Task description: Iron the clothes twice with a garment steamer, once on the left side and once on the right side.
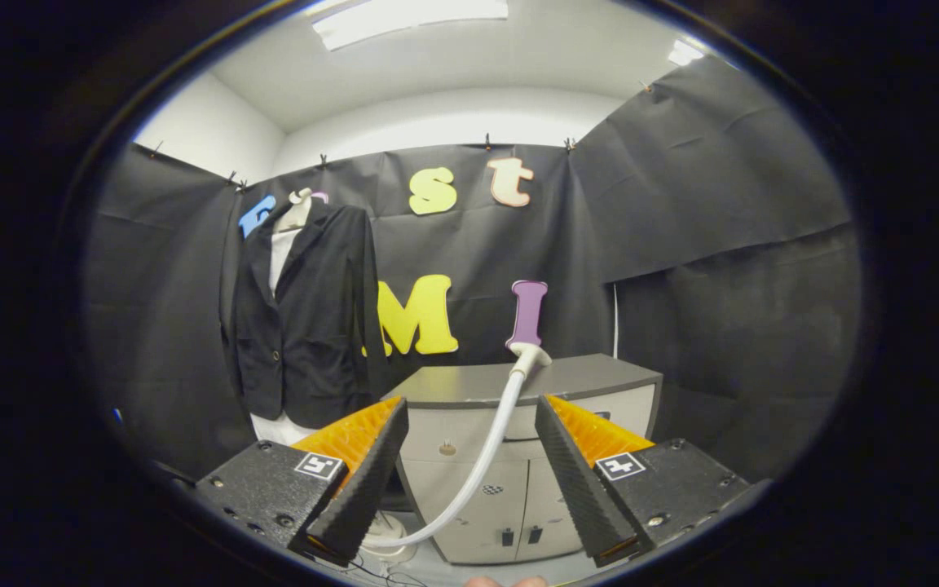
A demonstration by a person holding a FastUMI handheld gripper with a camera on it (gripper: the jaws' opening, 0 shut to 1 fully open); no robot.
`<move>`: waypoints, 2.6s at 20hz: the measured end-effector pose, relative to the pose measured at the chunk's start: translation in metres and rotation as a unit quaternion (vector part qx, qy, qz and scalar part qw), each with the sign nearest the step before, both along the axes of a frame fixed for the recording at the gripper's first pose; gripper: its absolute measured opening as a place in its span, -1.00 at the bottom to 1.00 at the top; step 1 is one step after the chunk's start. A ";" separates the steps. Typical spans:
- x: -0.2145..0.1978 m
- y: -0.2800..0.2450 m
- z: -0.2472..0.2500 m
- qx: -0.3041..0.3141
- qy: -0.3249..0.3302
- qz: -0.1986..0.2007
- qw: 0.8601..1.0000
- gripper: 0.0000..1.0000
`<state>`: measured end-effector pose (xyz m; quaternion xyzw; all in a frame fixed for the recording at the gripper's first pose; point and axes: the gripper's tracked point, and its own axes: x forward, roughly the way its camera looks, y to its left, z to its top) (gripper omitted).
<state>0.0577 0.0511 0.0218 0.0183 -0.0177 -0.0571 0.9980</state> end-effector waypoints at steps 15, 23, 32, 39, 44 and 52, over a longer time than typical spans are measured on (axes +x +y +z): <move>0.038 0.017 0.024 0.028 0.000 -0.055 0.998 0.95; 0.103 -0.019 0.056 0.023 -0.012 -0.045 0.999 0.95; 0.208 -0.061 0.063 0.029 0.039 -0.027 0.998 0.95; 0.265 -0.097 0.056 0.010 0.107 -0.037 0.994 0.96; 0.274 -0.124 0.039 0.039 0.177 -0.043 0.982 0.95; 0.278 -0.156 -0.026 0.100 0.313 -0.069 0.942 0.96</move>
